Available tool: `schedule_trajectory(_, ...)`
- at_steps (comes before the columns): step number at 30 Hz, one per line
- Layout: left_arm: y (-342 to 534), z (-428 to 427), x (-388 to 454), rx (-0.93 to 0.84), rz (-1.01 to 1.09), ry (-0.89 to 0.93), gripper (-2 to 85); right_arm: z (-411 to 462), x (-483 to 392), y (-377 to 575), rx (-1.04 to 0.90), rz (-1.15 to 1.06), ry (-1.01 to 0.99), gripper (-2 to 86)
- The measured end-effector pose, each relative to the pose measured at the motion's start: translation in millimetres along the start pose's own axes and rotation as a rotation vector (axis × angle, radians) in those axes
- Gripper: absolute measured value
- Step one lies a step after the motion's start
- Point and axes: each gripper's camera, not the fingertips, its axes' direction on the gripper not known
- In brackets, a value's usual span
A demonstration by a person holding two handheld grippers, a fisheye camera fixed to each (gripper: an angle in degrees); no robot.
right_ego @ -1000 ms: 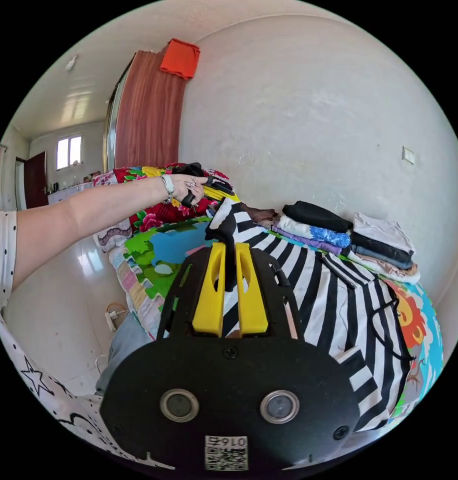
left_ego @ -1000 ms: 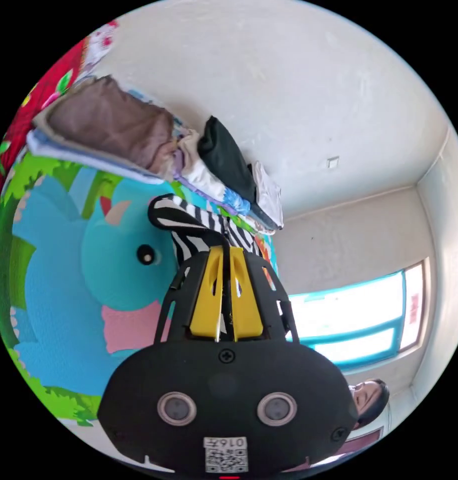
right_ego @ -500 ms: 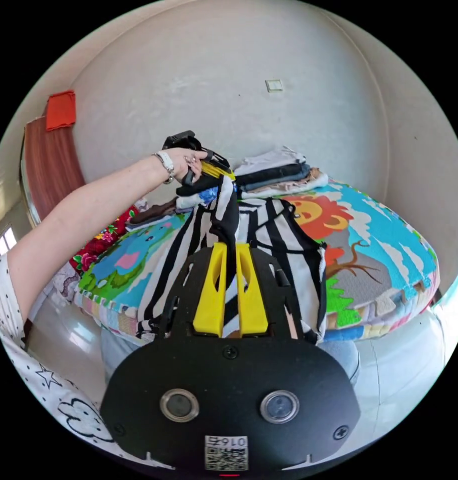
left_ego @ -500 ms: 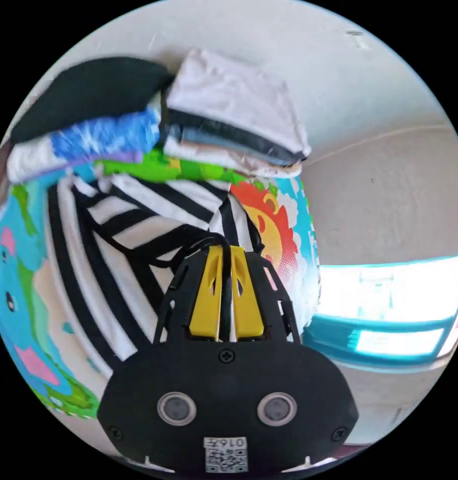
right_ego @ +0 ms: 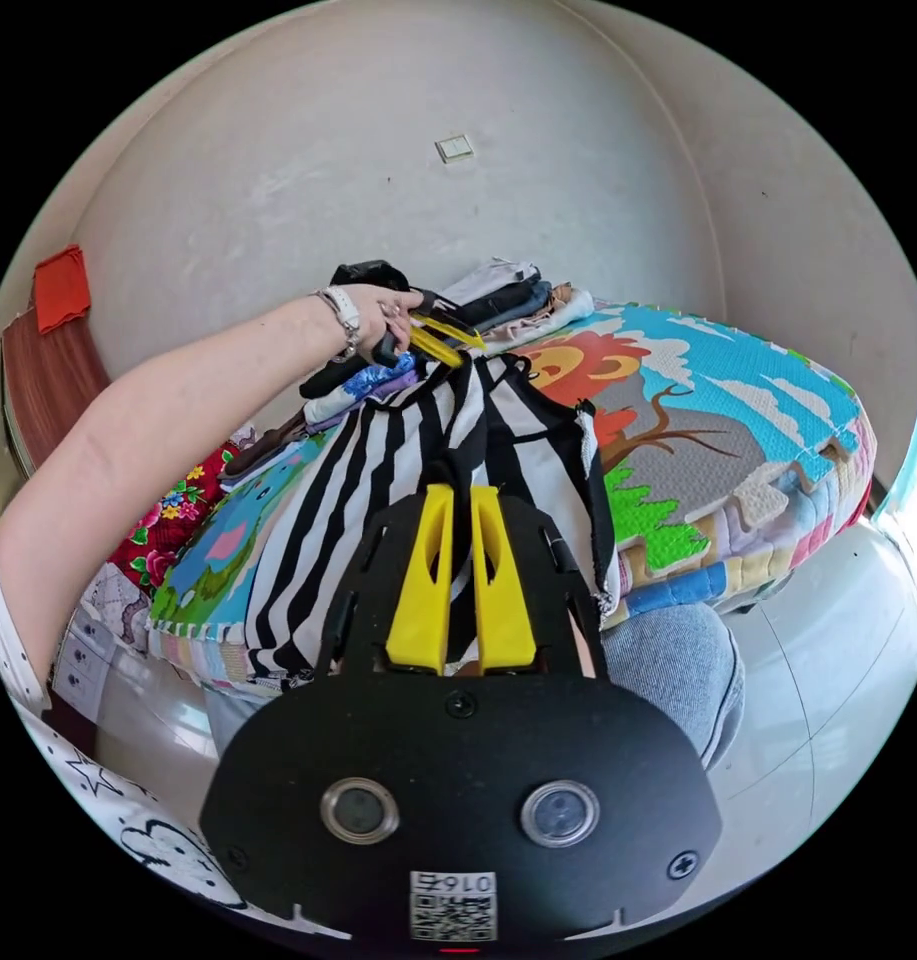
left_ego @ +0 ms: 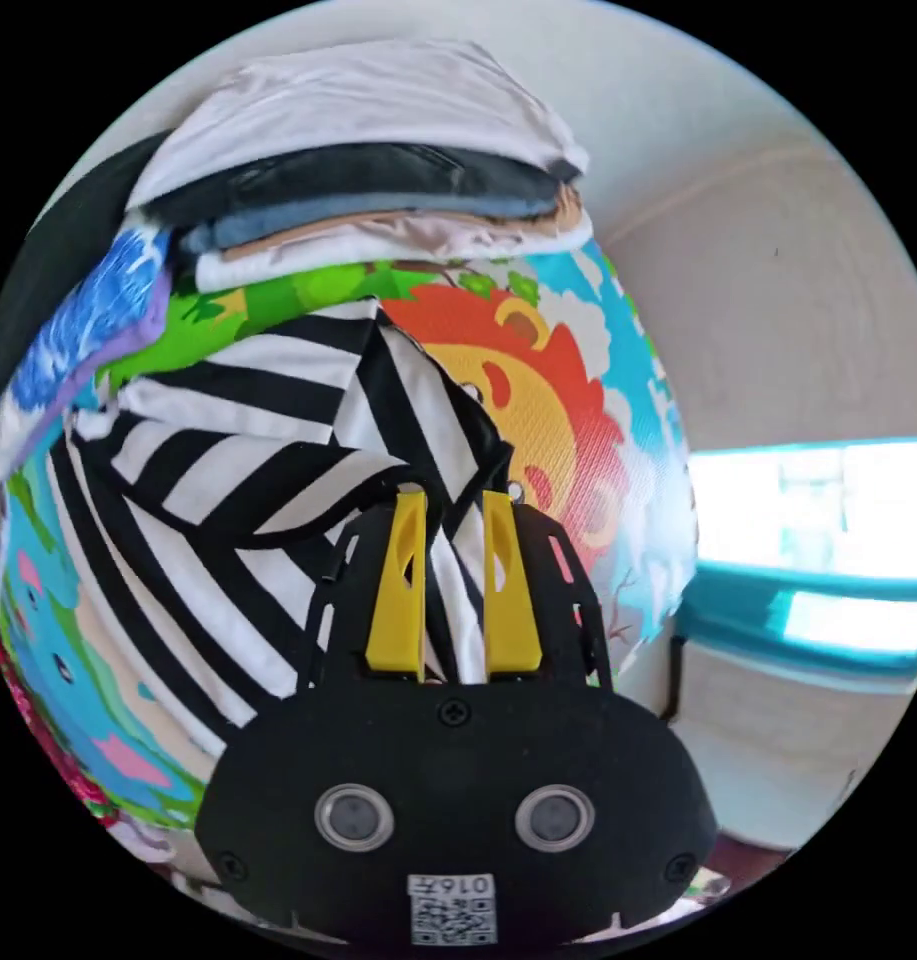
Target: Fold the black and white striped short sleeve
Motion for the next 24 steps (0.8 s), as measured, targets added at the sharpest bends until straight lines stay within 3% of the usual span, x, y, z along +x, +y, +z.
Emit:
schedule_trajectory(4,7,-24,83,0.033,0.211,-0.336,7.5,4,30,19,-0.009,0.036,-0.017,1.5)
schedule_trajectory(9,44,-49,179,0.079,0.412,-0.940,6.8,-1,52,31,0.021,0.042,0.034,1.6)
schedule_trajectory(11,62,-64,198,0.142,0.430,-0.993,6.5,-3,59,36,0.028,0.036,0.083,2.3)
schedule_trajectory(13,82,-87,204,0.215,0.419,-0.911,5.5,-4,64,41,0.036,0.030,0.145,3.0)
schedule_trajectory(18,190,-158,162,0.510,0.331,-0.393,0.0,-16,82,57,0.139,0.056,0.309,2.9)
schedule_trajectory(21,275,-163,133,0.587,0.327,-0.200,-0.2,-18,80,56,0.172,-0.125,0.262,3.8)
schedule_trajectory(24,356,-143,120,0.572,0.360,-0.035,3.0,0,74,43,0.083,-0.303,0.173,5.8)
